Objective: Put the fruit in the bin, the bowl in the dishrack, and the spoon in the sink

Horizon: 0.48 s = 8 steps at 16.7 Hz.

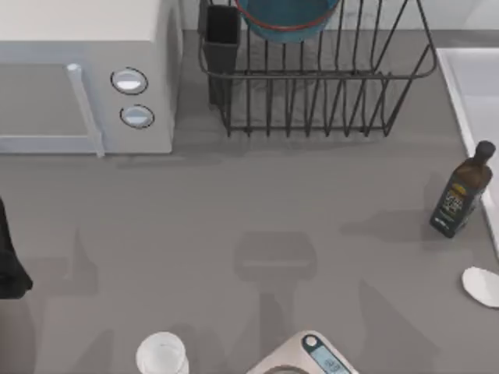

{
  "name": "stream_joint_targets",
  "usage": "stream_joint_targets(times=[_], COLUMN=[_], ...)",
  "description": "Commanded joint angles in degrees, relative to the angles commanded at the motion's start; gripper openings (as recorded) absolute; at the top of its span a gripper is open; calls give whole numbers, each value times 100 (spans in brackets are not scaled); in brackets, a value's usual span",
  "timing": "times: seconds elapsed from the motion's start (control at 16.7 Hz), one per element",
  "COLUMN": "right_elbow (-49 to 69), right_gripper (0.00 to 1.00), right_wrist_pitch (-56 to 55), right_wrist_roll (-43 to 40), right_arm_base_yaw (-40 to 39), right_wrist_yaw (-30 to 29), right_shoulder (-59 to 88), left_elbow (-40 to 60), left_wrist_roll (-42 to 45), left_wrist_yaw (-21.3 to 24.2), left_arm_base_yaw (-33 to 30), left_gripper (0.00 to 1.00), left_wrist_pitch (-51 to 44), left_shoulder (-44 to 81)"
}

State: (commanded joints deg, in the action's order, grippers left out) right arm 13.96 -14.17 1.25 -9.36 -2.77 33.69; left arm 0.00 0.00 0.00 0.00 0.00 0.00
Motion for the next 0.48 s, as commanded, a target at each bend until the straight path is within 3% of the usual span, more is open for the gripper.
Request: stream_joint_targets(times=[0.48], right_elbow=[-1330], right_gripper=[100], right_wrist_pitch=[1295], right_wrist_roll=[-114], right_arm_base_yaw=[848], right_wrist_yaw=[294], right_shoulder=[-3067], left_elbow=[0], left_wrist_roll=[0], left_wrist_yaw=[0], left_arm_base_yaw=[0], left_gripper=[100], left_wrist_pitch=[0], left_shoulder=[0])
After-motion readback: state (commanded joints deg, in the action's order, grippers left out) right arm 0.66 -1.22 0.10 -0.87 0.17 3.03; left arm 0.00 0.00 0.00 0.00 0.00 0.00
